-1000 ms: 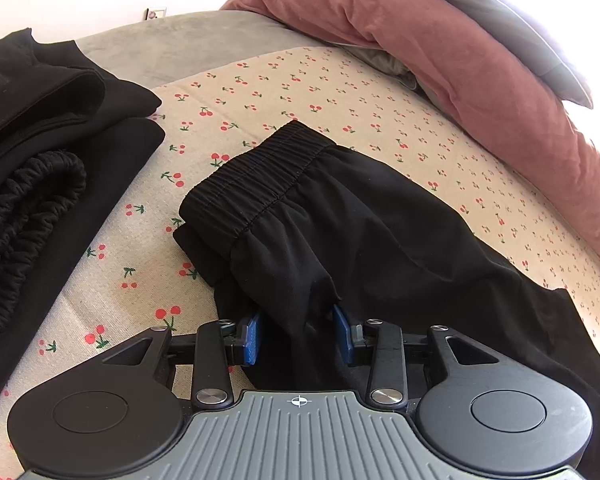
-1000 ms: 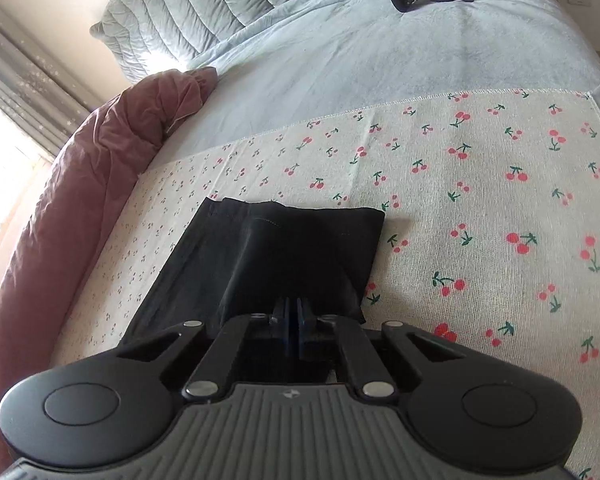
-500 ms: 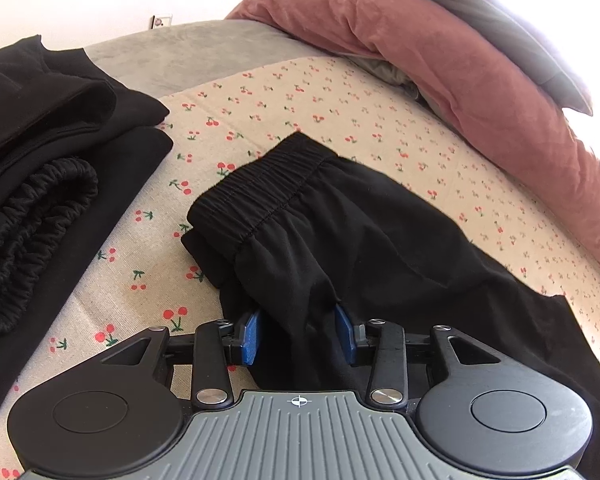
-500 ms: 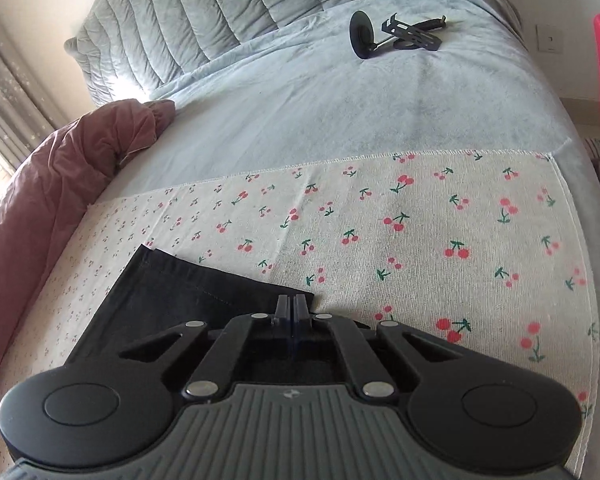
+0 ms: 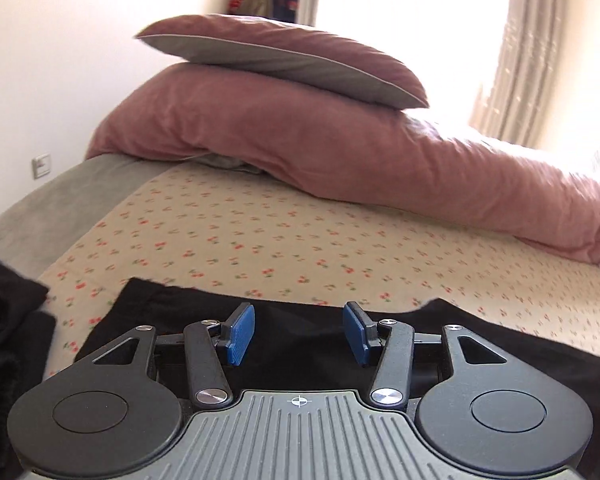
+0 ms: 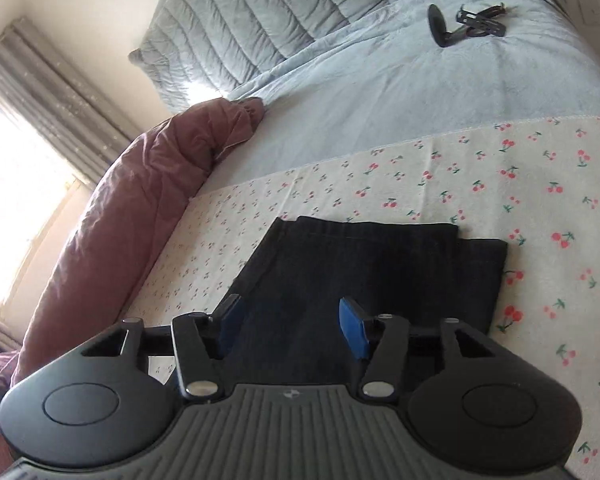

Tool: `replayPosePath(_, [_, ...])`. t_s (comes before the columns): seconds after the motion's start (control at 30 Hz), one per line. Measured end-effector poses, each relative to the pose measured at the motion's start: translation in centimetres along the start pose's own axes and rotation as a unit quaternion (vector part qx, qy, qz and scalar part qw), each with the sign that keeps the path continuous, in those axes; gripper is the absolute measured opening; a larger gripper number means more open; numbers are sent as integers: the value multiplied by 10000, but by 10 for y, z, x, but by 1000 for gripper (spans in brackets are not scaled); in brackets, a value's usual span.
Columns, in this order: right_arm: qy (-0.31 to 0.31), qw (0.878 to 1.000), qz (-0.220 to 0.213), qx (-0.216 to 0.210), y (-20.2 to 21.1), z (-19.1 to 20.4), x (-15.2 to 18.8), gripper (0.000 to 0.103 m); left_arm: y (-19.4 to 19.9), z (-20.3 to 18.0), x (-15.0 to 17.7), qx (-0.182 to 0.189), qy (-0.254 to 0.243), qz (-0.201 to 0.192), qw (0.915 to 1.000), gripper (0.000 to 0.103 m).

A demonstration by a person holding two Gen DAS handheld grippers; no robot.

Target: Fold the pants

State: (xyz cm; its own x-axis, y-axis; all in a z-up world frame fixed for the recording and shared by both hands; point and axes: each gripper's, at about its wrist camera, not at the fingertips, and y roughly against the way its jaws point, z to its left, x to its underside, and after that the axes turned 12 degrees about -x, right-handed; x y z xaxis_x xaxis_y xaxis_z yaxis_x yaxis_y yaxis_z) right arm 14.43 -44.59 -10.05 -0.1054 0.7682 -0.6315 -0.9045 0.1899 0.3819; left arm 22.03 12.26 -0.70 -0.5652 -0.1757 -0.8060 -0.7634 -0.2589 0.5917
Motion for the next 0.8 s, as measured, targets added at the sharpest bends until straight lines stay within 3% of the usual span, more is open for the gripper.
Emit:
replayPosePath(0.1, [875,9947,455,-296,-16,34,11,49,-37,-45,-17,326,-581,325,9973,54])
replayPosePath(0.23, [1257,9879,856,-321,-27,44,20,53,-105,-118,-18,825,-1322,922,9835,54])
replayPosePath(0.3, [1254,9873,930,-303,-29,41,18,54,-132,-153,-13,862,-1777,960,9756,55])
replayPosePath(0.4, [1068,9902,878,-210,-29,32,10,55,-168,-195,-5,513,-2346,1122,9642,61])
replayPosePath(0.47, [924,9918,870,-175,-28,27,8,56,-177,-210,-1,419,-2506,892,9631,76])
replayPosePath(0.5, [863,9921,893,-200,-28,26,7,56,-180,-214,2,485,-2596,770,9614,75])
replayPosePath(0.53, [821,9922,908,-252,-28,25,6,56,-181,-218,6,546,-2668,740,9594,68])
replayPosePath(0.57, [772,9920,932,-361,-26,25,8,56,-180,-222,9,653,-2713,692,9578,26])
replayPosePath(0.6, [750,9917,945,-449,-25,26,9,56,-179,-224,12,766,-2796,692,9546,1])
replayPosePath(0.7, [717,9930,763,-538,-18,26,5,56,-175,-233,16,555,-3014,402,9510,0])
replayPosePath(0.8, [770,9952,525,-303,-12,16,-9,56,-179,-220,5,730,-2522,442,9639,0])
